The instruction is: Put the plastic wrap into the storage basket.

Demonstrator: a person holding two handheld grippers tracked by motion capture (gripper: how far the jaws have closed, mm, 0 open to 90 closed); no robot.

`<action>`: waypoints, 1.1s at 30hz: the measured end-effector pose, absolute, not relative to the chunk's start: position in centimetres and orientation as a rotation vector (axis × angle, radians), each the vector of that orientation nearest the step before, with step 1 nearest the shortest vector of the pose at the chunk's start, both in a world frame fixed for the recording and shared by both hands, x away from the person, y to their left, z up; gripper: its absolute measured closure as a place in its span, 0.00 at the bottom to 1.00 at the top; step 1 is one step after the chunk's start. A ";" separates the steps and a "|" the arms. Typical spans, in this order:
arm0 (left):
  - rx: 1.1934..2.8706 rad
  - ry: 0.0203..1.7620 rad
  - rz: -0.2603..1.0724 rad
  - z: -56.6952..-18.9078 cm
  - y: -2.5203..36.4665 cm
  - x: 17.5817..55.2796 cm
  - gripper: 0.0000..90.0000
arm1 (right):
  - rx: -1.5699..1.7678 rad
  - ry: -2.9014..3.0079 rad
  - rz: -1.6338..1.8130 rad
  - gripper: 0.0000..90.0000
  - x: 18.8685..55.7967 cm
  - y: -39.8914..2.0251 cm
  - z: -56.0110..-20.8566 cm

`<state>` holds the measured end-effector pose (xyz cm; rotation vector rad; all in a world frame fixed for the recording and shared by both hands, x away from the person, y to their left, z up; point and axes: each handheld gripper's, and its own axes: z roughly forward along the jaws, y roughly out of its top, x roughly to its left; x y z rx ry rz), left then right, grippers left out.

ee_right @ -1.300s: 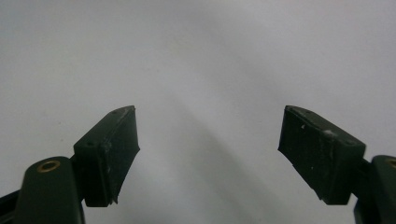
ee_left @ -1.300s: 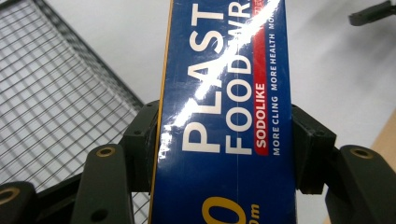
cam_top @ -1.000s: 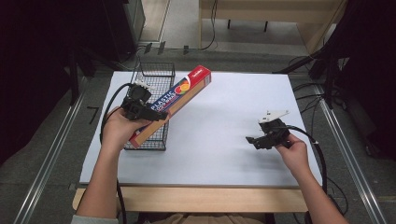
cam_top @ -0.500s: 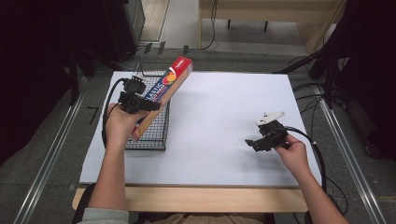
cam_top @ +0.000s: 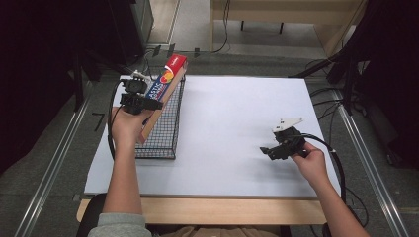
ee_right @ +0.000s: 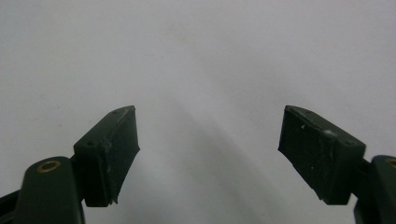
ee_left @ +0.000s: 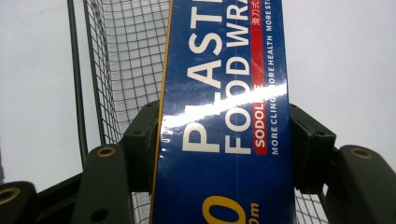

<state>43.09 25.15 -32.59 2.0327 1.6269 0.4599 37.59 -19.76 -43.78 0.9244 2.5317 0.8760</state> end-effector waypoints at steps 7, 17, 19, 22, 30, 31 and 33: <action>2.032 1.737 0.520 -33.0 24.8 44.2 0.44 | 0.926 2.532 0.878 0.23 37.6 -19.8 -43.8; 2.007 1.768 0.545 -34.7 24.2 44.5 0.44 | 0.926 2.526 0.873 0.23 37.5 -19.8 -43.7; 2.004 1.772 0.524 -35.1 24.2 44.5 0.44 | 0.916 2.523 0.879 0.23 37.5 -19.8 -43.6; 2.020 1.787 0.513 -35.6 24.0 44.7 0.44 | 0.922 2.522 0.878 0.23 37.5 -19.8 -43.6; 2.028 1.817 0.493 -36.9 23.6 45.0 0.44 | 0.919 2.526 0.871 0.23 37.5 -19.8 -43.7; 2.026 1.811 0.479 -37.0 23.5 45.0 0.44 | 0.919 2.526 0.871 0.23 37.5 -19.7 -43.7; 2.026 1.817 0.467 -37.3 23.3 45.0 0.44 | 0.914 2.526 0.870 0.23 37.5 -19.7 -43.7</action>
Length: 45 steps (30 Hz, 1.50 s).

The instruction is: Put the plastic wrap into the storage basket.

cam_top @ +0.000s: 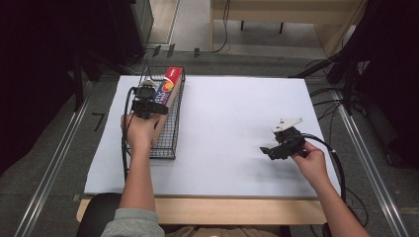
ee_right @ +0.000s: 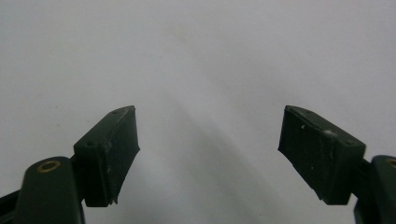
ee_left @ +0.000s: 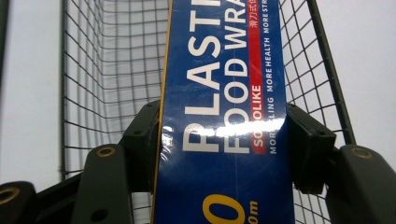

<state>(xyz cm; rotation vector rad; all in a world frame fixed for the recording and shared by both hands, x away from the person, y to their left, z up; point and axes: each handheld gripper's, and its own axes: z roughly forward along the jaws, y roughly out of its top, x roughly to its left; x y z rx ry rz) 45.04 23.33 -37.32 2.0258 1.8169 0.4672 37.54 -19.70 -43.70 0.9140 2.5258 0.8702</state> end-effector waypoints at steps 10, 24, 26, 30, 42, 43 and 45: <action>2.016 1.849 0.400 -38.2 23.2 45.1 0.44 | 0.909 2.527 0.866 0.23 37.5 -19.6 -43.7; 1.998 1.782 0.319 -37.3 22.7 44.8 0.48 | 0.893 2.531 0.855 0.23 37.5 -19.5 -43.8; 1.997 1.757 0.348 -36.7 22.4 44.7 0.48 | 0.888 2.531 0.853 0.23 37.5 -19.5 -43.8; 2.000 1.753 0.357 -35.8 22.7 44.5 0.46 | 0.876 2.527 0.857 0.23 37.4 -19.6 -43.7; 2.062 1.610 0.257 -34.6 23.5 43.4 0.38 | 0.903 2.529 0.859 0.23 37.3 -19.6 -43.6; 2.070 1.599 0.250 -34.6 23.5 43.3 0.37 | 0.897 2.529 0.859 0.23 37.3 -19.6 -43.6; 2.116 1.535 0.210 -34.6 23.2 42.9 0.35 | 0.903 2.528 0.859 0.23 37.2 -19.5 -43.6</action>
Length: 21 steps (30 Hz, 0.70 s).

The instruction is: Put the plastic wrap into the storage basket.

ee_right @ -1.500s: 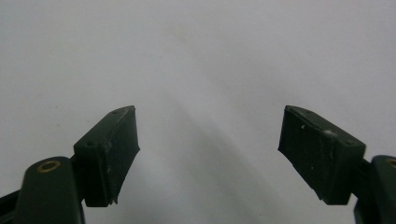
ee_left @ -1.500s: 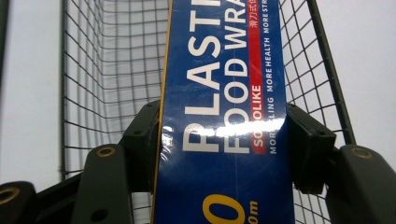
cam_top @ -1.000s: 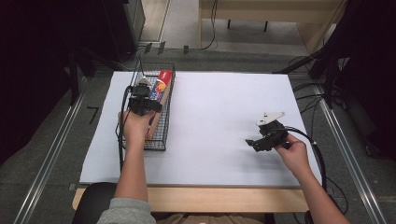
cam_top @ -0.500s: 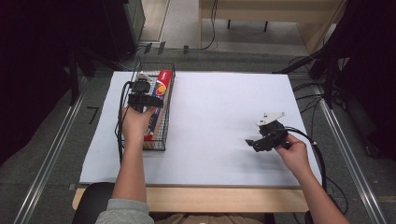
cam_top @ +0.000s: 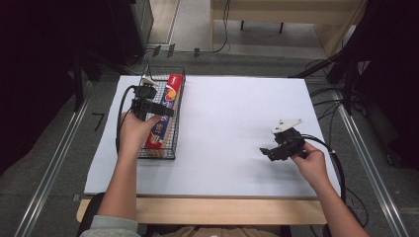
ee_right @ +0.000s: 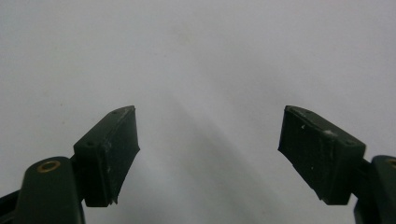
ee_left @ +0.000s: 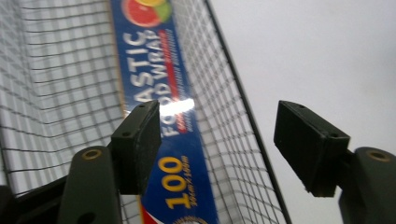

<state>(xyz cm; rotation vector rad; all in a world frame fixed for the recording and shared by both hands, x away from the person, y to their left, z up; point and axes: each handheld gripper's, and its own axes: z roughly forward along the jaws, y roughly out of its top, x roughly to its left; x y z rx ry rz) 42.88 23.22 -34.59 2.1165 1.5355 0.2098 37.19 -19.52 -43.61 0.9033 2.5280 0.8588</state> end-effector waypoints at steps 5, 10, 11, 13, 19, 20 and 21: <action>2.179 1.429 0.200 -34.4 22.3 41.7 0.34 | 0.904 2.530 0.861 0.23 37.2 -19.5 -43.6; 2.233 1.263 0.160 -34.4 21.1 40.3 0.33 | 0.888 2.535 0.875 0.23 37.2 -19.5 -43.6; 2.237 1.244 0.156 -34.4 21.0 40.1 0.33 | 0.912 2.535 0.882 0.23 37.1 -19.4 -43.6; 2.249 1.200 0.163 -34.5 20.5 39.6 0.33 | 0.925 2.545 0.903 0.23 37.2 -19.4 -43.5; 2.284 1.063 0.136 -35.3 19.1 38.1 0.32 | 0.902 2.556 0.911 0.23 37.0 -19.2 -43.5; 2.284 1.049 0.130 -35.3 19.0 37.9 0.32 | 0.909 2.559 0.909 0.23 37.0 -19.1 -43.5; 2.274 1.039 0.121 -35.4 18.9 37.8 0.32 | 0.910 2.560 0.910 0.23 37.0 -19.1 -43.5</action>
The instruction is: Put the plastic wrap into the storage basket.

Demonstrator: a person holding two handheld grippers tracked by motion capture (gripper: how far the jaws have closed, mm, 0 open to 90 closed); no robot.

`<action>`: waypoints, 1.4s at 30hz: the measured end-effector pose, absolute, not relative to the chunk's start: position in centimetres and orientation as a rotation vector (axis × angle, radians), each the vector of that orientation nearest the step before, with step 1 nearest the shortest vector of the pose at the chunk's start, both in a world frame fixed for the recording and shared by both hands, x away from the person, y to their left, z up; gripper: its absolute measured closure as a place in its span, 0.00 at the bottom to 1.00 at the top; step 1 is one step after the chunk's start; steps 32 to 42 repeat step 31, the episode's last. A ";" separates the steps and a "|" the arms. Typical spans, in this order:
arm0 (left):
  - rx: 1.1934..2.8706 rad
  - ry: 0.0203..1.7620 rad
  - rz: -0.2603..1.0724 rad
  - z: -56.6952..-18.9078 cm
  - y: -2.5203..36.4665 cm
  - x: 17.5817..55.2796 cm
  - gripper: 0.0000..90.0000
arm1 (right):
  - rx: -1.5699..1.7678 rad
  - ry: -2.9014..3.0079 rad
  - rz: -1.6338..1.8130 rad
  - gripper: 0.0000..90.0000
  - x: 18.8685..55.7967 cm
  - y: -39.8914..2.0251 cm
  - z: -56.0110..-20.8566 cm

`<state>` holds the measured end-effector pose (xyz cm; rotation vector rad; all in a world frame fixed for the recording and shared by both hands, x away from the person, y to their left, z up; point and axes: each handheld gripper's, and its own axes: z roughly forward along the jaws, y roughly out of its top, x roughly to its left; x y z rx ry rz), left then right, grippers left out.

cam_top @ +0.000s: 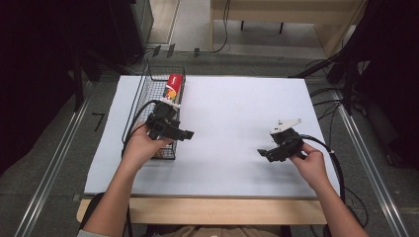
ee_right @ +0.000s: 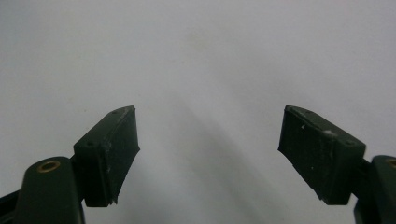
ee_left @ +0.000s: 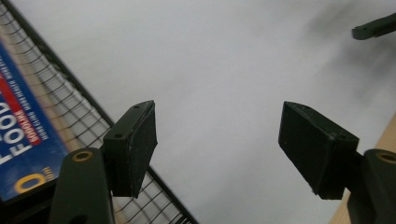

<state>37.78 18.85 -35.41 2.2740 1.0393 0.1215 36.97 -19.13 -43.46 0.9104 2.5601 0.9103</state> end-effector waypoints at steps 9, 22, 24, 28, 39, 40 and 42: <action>2.299 0.939 0.058 -37.0 16.4 36.4 0.33 | 0.908 2.590 0.930 0.23 36.8 -18.8 -43.4; 2.359 0.794 -0.007 -39.0 13.9 35.0 0.39 | 0.858 2.634 0.954 0.23 36.5 -17.9 -43.5; 2.372 0.790 0.000 -39.3 13.6 34.9 0.42 | 0.855 2.634 0.957 0.23 36.6 -17.9 -43.6; 2.394 0.744 -0.004 -39.7 12.8 34.5 0.38 | 0.853 2.646 0.944 0.23 36.6 -17.9 -43.7; 2.415 0.722 -0.034 -40.6 11.9 34.3 0.37 | 0.839 2.654 0.908 0.23 36.5 -17.9 -43.9; 2.415 0.722 -0.034 -40.6 11.9 34.3 0.37 | 0.839 2.654 0.908 0.23 36.5 -17.9 -43.9; 2.415 0.722 -0.034 -40.6 11.9 34.3 0.37 | 0.839 2.654 0.908 0.23 36.5 -17.9 -43.9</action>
